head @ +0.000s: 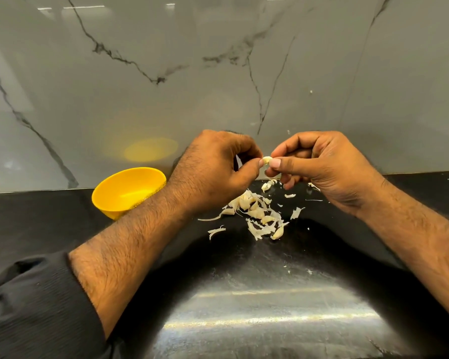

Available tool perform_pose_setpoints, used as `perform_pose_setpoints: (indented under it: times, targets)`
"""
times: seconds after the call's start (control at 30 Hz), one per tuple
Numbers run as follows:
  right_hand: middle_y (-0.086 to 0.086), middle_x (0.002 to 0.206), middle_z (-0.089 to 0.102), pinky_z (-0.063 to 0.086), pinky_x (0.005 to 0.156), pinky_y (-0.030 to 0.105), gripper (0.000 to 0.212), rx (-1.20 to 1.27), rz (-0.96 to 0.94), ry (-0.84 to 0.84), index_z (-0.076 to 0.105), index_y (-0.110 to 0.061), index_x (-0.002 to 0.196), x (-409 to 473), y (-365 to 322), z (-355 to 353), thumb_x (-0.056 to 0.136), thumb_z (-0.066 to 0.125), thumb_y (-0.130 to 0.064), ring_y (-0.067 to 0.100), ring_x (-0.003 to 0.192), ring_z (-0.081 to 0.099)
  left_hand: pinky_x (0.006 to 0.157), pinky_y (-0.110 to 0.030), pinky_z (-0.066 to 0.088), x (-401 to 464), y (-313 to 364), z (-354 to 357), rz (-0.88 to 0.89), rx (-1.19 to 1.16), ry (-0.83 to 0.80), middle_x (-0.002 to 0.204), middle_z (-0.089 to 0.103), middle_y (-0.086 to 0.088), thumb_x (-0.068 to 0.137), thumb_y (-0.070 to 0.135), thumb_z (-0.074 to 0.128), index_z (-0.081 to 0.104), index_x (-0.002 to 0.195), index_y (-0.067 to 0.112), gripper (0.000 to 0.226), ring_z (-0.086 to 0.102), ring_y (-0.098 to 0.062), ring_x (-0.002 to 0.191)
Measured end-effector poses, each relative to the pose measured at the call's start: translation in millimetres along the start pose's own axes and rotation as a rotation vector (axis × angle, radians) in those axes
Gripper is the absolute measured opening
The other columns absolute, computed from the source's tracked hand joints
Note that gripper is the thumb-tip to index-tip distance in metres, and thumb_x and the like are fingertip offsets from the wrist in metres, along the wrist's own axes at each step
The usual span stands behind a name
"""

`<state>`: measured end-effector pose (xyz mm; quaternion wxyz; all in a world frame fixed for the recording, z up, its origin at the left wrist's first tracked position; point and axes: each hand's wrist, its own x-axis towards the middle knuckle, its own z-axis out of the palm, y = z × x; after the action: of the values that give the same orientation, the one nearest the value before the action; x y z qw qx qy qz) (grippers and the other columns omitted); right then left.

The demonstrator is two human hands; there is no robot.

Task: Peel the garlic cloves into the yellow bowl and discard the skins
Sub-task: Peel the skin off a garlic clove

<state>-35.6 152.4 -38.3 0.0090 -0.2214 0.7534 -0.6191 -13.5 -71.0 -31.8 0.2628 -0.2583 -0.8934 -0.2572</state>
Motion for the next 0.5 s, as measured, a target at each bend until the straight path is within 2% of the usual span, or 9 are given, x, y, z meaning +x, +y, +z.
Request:
perform_pose_setpoints:
  times: [0.13,0.33,0.5]
  targets:
    - [0.014,0.092,0.081,0.063,0.068,0.031,0.023,-0.018,-0.013,0.0,0.072,-0.001,0.108,0.2,0.1,1.5,0.087,0.079,-0.007,0.022,0.073,0.075,0.065,-0.026,0.056,-0.1,1.5,1.8,0.003,0.064,0.003,0.076,0.059,0.025,0.1,0.03,0.069,0.079,0.1,0.023,0.012,0.06,0.001,0.068]
    - [0.014,0.09,0.08,0.065,0.067,0.03,0.02,-0.011,0.02,-0.023,0.073,-0.001,0.109,0.4,1.0,1.6,0.09,0.076,-0.006,0.023,0.075,0.077,0.066,-0.026,0.051,0.1,5.6,6.1,0.07,0.186,-0.007,0.079,0.063,0.009,0.101,0.024,0.062,0.074,0.101,0.017,0.013,0.057,-0.006,0.071]
    - [0.016,0.089,0.08,0.064,0.064,0.028,0.017,-0.013,0.03,-0.032,0.075,-0.001,0.107,1.1,1.4,1.3,0.091,0.075,-0.005,0.024,0.074,0.076,0.061,-0.015,0.03,0.0,10.6,5.8,0.059,0.245,-0.046,0.073,0.041,0.019,0.102,0.023,0.058,0.067,0.1,0.018,0.011,0.044,0.0,0.065]
